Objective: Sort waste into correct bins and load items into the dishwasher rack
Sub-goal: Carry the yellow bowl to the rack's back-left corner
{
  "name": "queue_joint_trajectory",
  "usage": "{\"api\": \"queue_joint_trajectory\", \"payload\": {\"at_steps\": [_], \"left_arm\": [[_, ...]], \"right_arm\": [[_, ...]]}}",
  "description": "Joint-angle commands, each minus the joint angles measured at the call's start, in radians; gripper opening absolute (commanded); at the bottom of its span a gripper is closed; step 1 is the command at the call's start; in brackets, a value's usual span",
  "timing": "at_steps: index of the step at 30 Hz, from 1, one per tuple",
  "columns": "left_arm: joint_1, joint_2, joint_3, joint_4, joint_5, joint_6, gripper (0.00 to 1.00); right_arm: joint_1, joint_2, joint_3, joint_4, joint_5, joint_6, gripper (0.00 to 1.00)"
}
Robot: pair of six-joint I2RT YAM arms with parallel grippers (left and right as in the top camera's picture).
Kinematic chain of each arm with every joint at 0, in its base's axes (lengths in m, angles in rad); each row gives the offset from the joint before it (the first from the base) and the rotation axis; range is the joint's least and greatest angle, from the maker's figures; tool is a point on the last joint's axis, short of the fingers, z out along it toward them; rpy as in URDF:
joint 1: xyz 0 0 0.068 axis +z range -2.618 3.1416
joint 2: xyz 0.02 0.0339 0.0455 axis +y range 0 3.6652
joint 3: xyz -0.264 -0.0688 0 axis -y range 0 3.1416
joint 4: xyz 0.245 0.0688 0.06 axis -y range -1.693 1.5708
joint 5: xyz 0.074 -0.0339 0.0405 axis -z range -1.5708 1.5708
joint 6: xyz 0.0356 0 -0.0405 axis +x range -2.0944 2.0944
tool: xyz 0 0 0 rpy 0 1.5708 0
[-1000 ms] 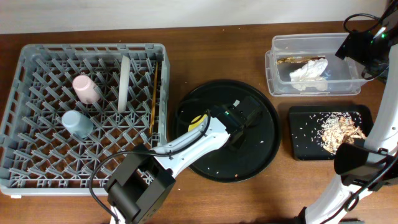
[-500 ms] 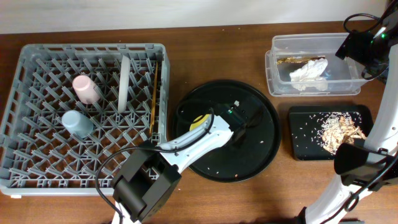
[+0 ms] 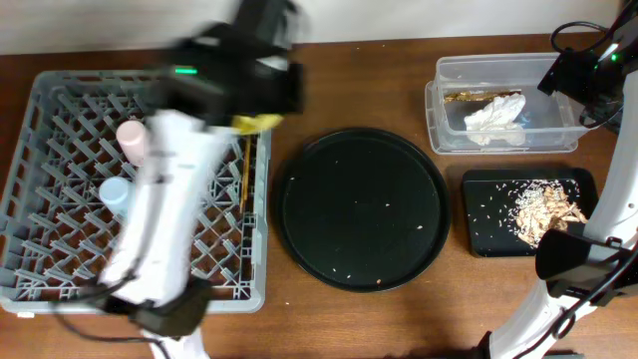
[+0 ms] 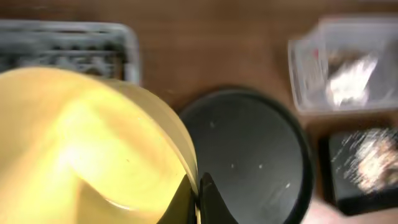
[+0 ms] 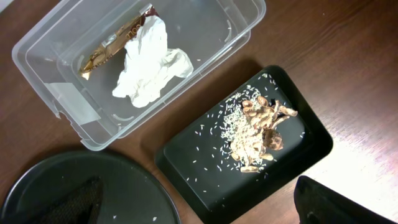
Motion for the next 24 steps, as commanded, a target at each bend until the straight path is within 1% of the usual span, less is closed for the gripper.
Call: {"api": "queue_joint_trajectory", "payload": {"at_steps": [1, 2, 3, 5, 6, 7, 9, 11, 12, 13, 14, 16, 17, 22, 24], "left_arm": [[0.378, -0.076, 0.041, -0.09, 0.261, -0.01, 0.01], [0.515, -0.073, 0.028, -0.14, 0.3, -0.01, 0.01], [0.562, -0.073, 0.022, -0.154, 0.304, -0.01, 0.01], [0.719, -0.073, -0.011, -0.18, 0.312, -0.009, 0.01], [0.81, -0.073, -0.044, -0.177, 0.339, -0.01, 0.01], [0.871, -0.073, -0.072, -0.167, 0.36, -0.01, 0.01], [0.982, -0.073, -0.162, -0.114, 0.441, -0.005, 0.01], [1.072, -0.073, -0.32, 0.04, 0.587, -0.001, 0.01], [1.091, -0.073, -0.372, 0.101, 0.636, -0.001, 0.01], [1.118, -0.073, -0.457, 0.212, 0.73, -0.001, 0.01], [1.144, -0.073, -0.569, 0.385, 0.878, -0.002, 0.01], [1.153, -0.073, -0.664, 0.566, 1.041, -0.003, 0.01], [1.152, -0.073, -0.717, 0.702, 1.13, -0.008, 0.01], [1.152, -0.039, -0.753, 0.919, 1.122, -0.025, 0.01], [1.152, 0.005, -0.753, 1.005, 1.124, -0.089, 0.01]], "right_arm": [[-0.003, -0.002, 0.006, -0.003, 0.01, -0.007, 0.99], [-0.003, -0.002, 0.006, -0.003, 0.01, -0.007, 0.99], [-0.003, -0.002, 0.006, -0.003, 0.01, -0.007, 0.99], [-0.003, -0.002, 0.006, -0.003, 0.01, -0.007, 0.99], [-0.003, -0.002, 0.006, -0.003, 0.01, -0.007, 0.99], [-0.003, -0.002, 0.006, -0.003, 0.01, -0.007, 0.99], [-0.003, -0.002, 0.006, -0.003, 0.009, -0.007, 0.99], [-0.003, -0.002, 0.006, -0.003, 0.01, -0.007, 0.99], [-0.003, -0.002, 0.006, -0.003, 0.009, -0.007, 0.99], [-0.003, -0.002, 0.006, -0.003, 0.01, -0.007, 0.99], [-0.003, -0.002, 0.006, -0.003, 0.01, -0.007, 0.99], [-0.003, -0.002, 0.006, -0.003, 0.009, -0.007, 0.99], [-0.003, -0.002, 0.006, -0.003, 0.009, -0.007, 0.99], [-0.003, -0.002, 0.006, -0.003, 0.01, -0.007, 0.99], [-0.003, -0.002, 0.006, -0.003, 0.01, -0.007, 0.99]]}}
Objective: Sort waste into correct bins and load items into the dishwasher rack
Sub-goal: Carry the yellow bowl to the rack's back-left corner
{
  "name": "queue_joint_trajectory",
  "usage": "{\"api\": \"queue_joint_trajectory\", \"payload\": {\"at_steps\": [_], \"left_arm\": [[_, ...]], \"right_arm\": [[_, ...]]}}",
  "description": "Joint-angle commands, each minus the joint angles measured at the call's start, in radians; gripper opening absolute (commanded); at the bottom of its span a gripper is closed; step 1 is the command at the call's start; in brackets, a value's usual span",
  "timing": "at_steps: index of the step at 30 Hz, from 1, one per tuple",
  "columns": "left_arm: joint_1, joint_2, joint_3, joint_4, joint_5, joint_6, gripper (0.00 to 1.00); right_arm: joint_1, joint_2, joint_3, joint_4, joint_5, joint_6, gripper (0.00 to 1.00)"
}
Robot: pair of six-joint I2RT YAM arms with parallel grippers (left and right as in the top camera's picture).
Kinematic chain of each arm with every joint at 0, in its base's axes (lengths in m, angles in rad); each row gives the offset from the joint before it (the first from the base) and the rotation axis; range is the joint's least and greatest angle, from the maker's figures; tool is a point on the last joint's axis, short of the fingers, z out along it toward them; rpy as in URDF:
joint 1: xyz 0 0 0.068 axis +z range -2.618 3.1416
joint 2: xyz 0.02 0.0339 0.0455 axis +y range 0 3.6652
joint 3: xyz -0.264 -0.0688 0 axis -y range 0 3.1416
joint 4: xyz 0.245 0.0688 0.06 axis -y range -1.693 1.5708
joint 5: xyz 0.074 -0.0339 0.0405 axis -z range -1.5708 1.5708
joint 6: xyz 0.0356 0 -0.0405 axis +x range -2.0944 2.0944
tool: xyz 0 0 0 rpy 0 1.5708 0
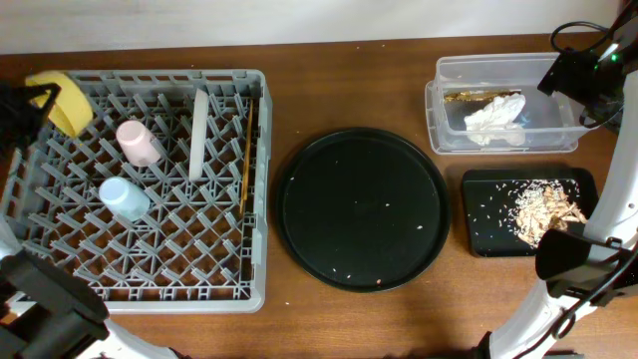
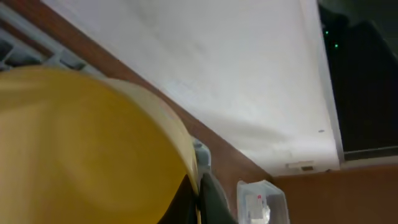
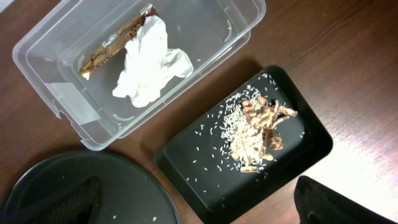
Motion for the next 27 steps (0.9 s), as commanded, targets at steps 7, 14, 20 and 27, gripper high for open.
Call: {"api": "queue_joint_trajectory", "payload": {"at_steps": [7, 14, 20, 27], "left_arm": [[0.002, 0.238, -0.003, 0.31, 0.158, -0.197, 0.01], [0.018, 0.278, -0.003, 0.294, 0.198, -0.157, 0.01], [0.076, 0.288, -0.004, 0.249, 0.216, -0.156, 0.01], [0.121, 0.288, -0.004, 0.214, 0.218, -0.128, 0.54]], "right_arm": [[-0.003, -0.002, 0.006, -0.003, 0.01, -0.006, 0.99], [-0.003, -0.002, 0.006, -0.003, 0.009, -0.006, 0.99], [-0.003, -0.002, 0.006, -0.003, 0.01, -0.006, 0.99], [-0.003, -0.002, 0.006, -0.003, 0.009, -0.006, 0.99]]}}
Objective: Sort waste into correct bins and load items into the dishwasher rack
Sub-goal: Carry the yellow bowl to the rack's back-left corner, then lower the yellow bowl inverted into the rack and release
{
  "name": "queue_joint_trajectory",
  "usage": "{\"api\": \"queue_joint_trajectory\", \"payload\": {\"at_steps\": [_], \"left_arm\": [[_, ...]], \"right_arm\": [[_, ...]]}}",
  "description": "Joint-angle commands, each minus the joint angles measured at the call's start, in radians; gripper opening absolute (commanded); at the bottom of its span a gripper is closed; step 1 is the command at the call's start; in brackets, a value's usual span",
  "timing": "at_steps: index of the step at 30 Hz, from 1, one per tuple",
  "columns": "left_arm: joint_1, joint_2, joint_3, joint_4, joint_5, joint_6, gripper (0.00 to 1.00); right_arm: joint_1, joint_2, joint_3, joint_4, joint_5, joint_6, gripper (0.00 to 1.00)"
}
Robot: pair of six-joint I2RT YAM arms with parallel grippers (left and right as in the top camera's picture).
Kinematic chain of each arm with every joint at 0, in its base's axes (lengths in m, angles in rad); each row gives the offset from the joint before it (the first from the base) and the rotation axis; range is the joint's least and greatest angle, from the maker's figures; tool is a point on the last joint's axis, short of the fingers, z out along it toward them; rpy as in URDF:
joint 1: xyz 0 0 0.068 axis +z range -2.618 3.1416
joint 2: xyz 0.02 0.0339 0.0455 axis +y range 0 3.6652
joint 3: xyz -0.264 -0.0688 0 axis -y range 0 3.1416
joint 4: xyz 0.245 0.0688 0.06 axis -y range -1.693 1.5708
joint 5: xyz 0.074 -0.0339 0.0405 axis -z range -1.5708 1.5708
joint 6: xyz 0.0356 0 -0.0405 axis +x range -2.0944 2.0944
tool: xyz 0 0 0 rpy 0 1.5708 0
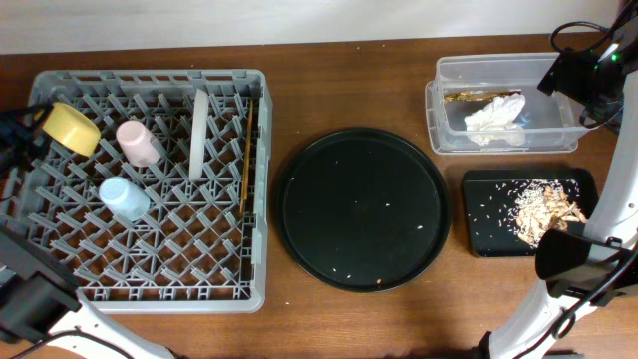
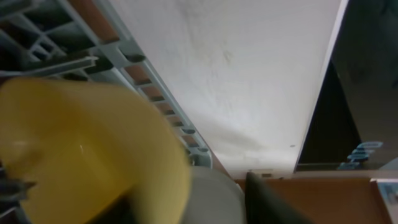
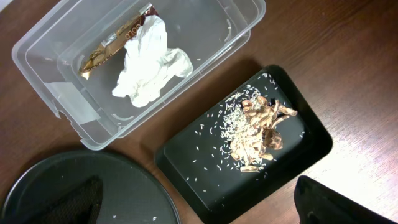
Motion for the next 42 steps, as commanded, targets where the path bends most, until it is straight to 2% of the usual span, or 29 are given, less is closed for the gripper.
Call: {"api": "queue_joint_trajectory", "payload": {"at_steps": [1, 5, 10, 12, 14, 15, 16, 17, 21, 22, 27, 29, 33, 38, 42], "left_arm": [[0.027, 0.009, 0.001, -0.001, 0.015, 0.021, 0.54], [0.092, 0.008, 0.001, -0.011, 0.012, 0.021, 0.56], [0.193, 0.008, 0.001, -0.099, -0.014, 0.023, 0.56], [0.228, 0.0, 0.002, -0.149, -0.045, 0.072, 0.56], [0.248, -0.024, 0.002, -0.261, -0.159, 0.156, 0.52], [0.251, -0.043, 0.002, -0.319, -0.235, 0.199, 0.46], [0.248, -0.064, 0.003, -0.355, -0.302, 0.218, 0.27], [0.236, -0.086, 0.006, -0.367, -0.319, 0.22, 0.0], [0.115, -0.171, 0.05, -0.372, -0.329, 0.22, 0.0], [0.067, -0.198, 0.072, -0.385, -0.38, 0.224, 0.0], [-0.185, -0.283, 0.107, -0.454, -0.918, 0.338, 0.0], [-0.288, -0.259, 0.107, -0.472, -1.197, 0.359, 0.0], [-0.351, -0.175, 0.107, -0.462, -1.437, 0.361, 0.0], [-0.343, -0.111, 0.107, -0.432, -1.447, 0.403, 0.0], [-0.344, -0.089, 0.107, -0.393, -1.365, 0.449, 0.0]], "right_arm": [[-0.003, -0.002, 0.006, -0.003, 0.01, -0.006, 0.99], [-0.003, -0.002, 0.006, -0.003, 0.01, -0.006, 0.99], [-0.003, -0.002, 0.006, -0.003, 0.01, -0.006, 0.99], [-0.003, -0.002, 0.006, -0.003, 0.01, -0.006, 0.99], [-0.003, -0.002, 0.006, -0.003, 0.009, -0.006, 0.99], [-0.003, -0.002, 0.006, -0.003, 0.009, -0.006, 0.99], [-0.003, -0.002, 0.006, -0.003, 0.01, -0.006, 0.99], [-0.003, -0.002, 0.006, -0.003, 0.009, -0.006, 0.98], [-0.003, -0.002, 0.006, -0.003, 0.01, -0.006, 0.99], [-0.003, -0.002, 0.006, -0.003, 0.01, -0.006, 0.99], [-0.003, -0.002, 0.006, -0.003, 0.009, -0.006, 0.99], [-0.003, -0.002, 0.006, -0.003, 0.009, -0.006, 0.98], [-0.003, -0.002, 0.006, -0.003, 0.01, -0.006, 0.99], [-0.003, -0.002, 0.006, -0.003, 0.01, -0.006, 0.99], [-0.003, -0.002, 0.006, -0.003, 0.01, -0.006, 0.99]]}}
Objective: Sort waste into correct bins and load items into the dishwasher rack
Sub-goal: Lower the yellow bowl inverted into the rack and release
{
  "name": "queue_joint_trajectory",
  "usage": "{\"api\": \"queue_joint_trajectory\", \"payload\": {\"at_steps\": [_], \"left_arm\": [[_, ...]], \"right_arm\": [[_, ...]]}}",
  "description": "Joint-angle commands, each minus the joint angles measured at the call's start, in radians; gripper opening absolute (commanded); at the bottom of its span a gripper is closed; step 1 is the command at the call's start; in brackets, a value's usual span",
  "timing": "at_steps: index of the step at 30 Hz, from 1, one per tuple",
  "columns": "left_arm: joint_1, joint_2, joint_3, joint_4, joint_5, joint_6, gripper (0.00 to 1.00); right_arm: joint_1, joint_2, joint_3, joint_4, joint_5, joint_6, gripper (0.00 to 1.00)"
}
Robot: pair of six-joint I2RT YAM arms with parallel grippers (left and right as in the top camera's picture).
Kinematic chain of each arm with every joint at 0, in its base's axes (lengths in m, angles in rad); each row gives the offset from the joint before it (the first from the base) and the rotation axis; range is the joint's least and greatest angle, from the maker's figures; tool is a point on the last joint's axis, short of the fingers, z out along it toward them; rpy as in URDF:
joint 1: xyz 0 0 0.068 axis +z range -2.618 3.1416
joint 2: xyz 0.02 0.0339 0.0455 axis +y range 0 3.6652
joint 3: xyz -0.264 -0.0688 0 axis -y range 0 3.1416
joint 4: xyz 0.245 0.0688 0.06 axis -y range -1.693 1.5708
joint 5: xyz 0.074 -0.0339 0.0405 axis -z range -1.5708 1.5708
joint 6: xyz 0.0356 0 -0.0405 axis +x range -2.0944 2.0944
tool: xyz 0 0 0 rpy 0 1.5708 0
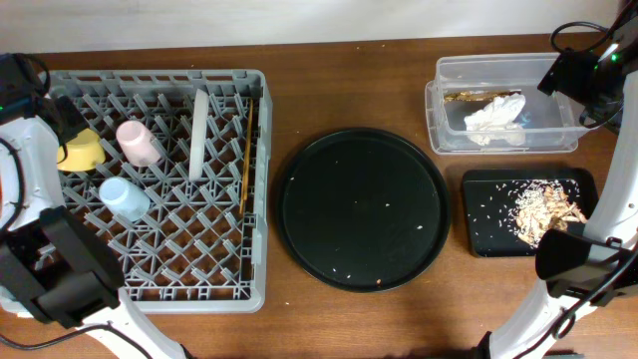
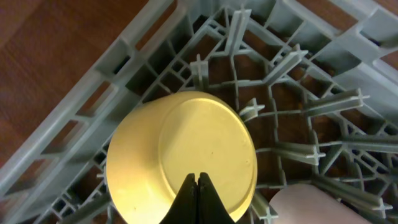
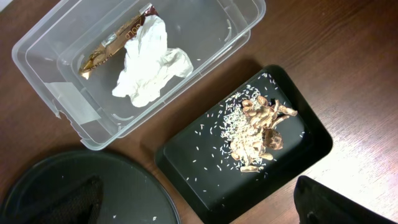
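Observation:
A yellow bowl (image 2: 180, 143) lies bottom up in the far left corner of the grey dishwasher rack (image 2: 298, 56); the overhead view shows this bowl (image 1: 82, 150) beside a pink cup (image 1: 135, 142). My left gripper (image 2: 198, 182) hangs just above the bowl's base, its fingers pressed together with nothing between them. My right gripper (image 3: 199, 199) is open, high over the edge of the black rectangular tray (image 3: 249, 149) of rice and food scraps. The clear bin (image 3: 130, 68) holds a crumpled tissue and a wrapper.
The rack (image 1: 150, 289) also holds a blue cup (image 1: 123, 197), an upright white plate (image 1: 199, 120) and a wooden stick (image 1: 246, 150). A round black tray (image 1: 361, 207) with a few crumbs lies mid-table. The left arm (image 1: 20, 170) runs along the rack's left side.
The yellow bowl has gone from tilted at the rack's far left edge to lying bottom up in a cell there. My left gripper is now shut above it. The right arm is unchanged.
My left gripper carried the yellow bowl over the rack's right side, then held it at the rack's far left corner. Later the bowl rested tilted on the rack by the pink cup. Now it lies bottom up there. The right gripper stayed open throughout.

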Motion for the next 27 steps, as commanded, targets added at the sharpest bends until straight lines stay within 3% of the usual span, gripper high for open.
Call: {"api": "queue_joint_trajectory", "payload": {"at_steps": [1, 8, 12, 15, 19, 23, 24, 27], "left_arm": [[0.003, 0.043, 0.006, 0.015, 0.038, 0.077, 0.0], [0.046, 0.066, 0.006, -0.013, 0.022, 0.096, 0.0], [0.133, -0.002, 0.006, -0.065, 0.024, -0.023, 0.0], [0.202, -0.051, 0.006, -0.113, 0.032, -0.023, 0.0], [0.233, -0.137, 0.006, -0.107, 0.293, -0.099, 0.0], [0.232, -0.244, 0.006, -0.206, 0.718, -0.174, 0.0], [0.232, -0.269, 0.006, -0.287, 0.862, -0.173, 0.0], [0.232, -0.311, 0.006, -0.537, 1.044, -0.111, 0.0]], "right_arm": [[-0.003, -0.002, 0.006, -0.003, 0.01, -0.006, 0.99], [-0.003, -0.002, 0.006, -0.003, 0.01, -0.006, 0.99], [-0.003, -0.002, 0.006, -0.003, 0.01, -0.006, 0.99], [-0.003, -0.002, 0.006, -0.003, 0.009, -0.006, 0.99], [-0.003, -0.002, 0.006, -0.003, 0.01, -0.006, 0.99], [-0.003, -0.002, 0.006, -0.003, 0.01, -0.006, 0.99], [-0.003, -0.002, 0.006, -0.003, 0.01, -0.006, 0.99], [-0.003, -0.002, 0.006, -0.003, 0.01, -0.006, 0.99]]}}
